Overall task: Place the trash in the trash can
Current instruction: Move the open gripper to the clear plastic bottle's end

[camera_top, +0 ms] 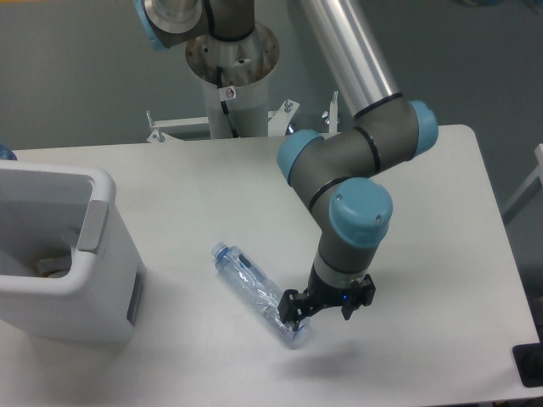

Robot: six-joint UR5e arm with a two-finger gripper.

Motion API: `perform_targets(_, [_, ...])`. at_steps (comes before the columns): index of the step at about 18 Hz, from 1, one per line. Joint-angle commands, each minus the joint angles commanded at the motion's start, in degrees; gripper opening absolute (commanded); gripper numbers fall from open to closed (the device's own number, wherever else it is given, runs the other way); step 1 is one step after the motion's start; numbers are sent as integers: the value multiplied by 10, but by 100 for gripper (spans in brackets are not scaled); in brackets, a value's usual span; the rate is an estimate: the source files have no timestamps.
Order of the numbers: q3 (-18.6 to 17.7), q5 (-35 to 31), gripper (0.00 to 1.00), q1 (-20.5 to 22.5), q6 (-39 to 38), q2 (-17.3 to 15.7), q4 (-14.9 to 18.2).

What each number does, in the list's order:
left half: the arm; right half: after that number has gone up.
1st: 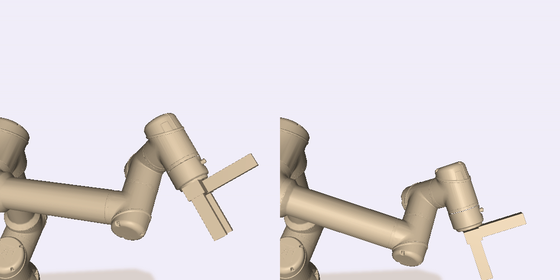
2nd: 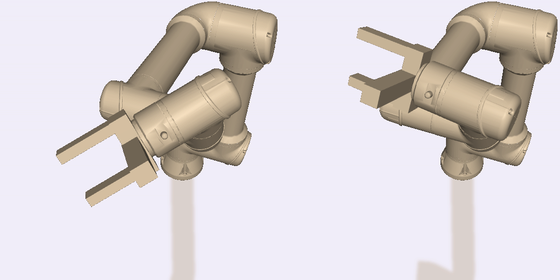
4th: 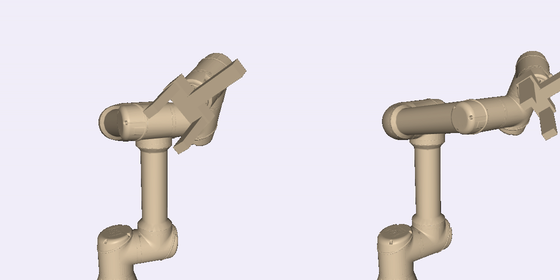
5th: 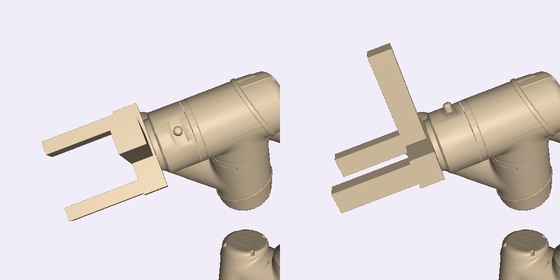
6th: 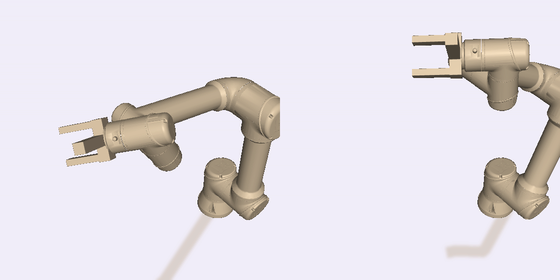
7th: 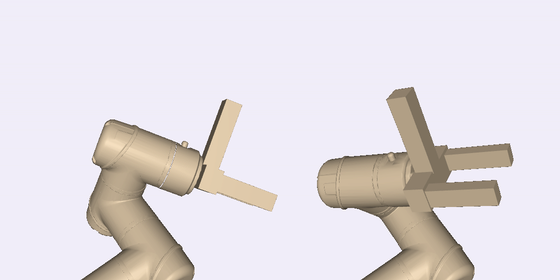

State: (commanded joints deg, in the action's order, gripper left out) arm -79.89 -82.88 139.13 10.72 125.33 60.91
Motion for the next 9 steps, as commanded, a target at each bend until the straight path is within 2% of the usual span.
perform_targets(5, [13,-4,100,-21,-43,31,0])
perform_targets(9, [14,-16,100,-27,-46,38,4])
